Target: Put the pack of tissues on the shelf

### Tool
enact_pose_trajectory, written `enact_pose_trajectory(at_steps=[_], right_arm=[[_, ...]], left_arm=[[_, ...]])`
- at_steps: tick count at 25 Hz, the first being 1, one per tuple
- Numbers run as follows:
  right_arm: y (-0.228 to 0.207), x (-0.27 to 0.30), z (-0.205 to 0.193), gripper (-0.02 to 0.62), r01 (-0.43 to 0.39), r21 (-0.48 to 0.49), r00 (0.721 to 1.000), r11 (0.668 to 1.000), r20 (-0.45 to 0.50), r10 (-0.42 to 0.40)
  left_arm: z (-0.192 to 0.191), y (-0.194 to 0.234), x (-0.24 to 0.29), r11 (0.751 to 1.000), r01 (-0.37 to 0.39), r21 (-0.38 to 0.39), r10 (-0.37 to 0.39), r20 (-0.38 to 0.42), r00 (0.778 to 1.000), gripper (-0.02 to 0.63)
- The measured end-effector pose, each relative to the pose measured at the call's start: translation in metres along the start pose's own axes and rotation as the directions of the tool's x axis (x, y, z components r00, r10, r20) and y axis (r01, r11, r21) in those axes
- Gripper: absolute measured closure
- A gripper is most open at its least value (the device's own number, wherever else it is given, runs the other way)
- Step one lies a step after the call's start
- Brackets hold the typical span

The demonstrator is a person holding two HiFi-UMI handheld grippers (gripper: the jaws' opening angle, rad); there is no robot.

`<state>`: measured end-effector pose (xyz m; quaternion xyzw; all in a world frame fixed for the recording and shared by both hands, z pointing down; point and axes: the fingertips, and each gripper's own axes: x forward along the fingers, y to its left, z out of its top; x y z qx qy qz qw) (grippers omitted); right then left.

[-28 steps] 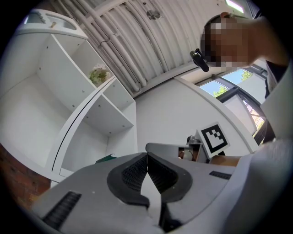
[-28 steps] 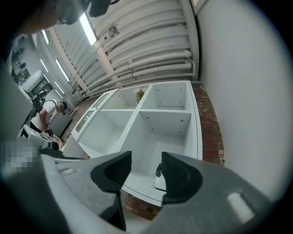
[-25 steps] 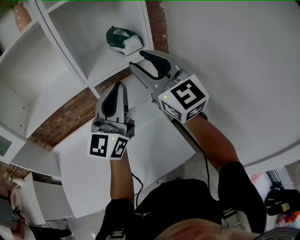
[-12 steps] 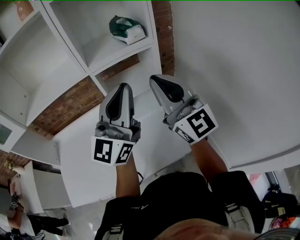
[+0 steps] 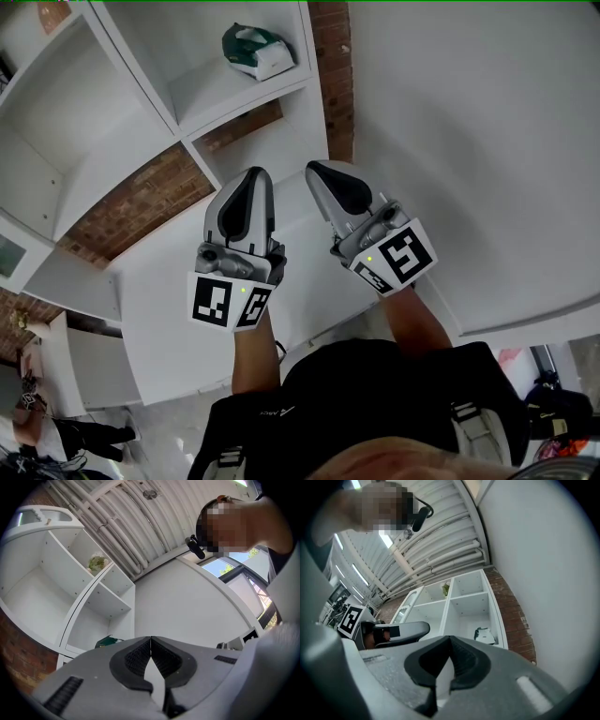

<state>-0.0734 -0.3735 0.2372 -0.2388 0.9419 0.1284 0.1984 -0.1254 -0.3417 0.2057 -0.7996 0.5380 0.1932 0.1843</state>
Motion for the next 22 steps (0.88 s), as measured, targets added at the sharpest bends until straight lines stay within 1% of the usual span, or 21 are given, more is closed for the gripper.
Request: enact_pose_trajectory(at_steps=[7,22], right_arm=[[0.003,-0.004,0.004,0.595,-0.013,-0.01,1.0,1.0,0.004,0.013],[0.005,-0.011,0.006,0.595,-0.008,-0.024,1.0,1.0,-0.004,0.008]], left_arm=[[0.0,-0.005,0.003,1.0,0.011,0.002,-0.011,-0.001,1.0,0.606],[0.0,-0.011,0.002,1.0,0.019,-0.005,-0.019,-0.004,1.0,0.606]])
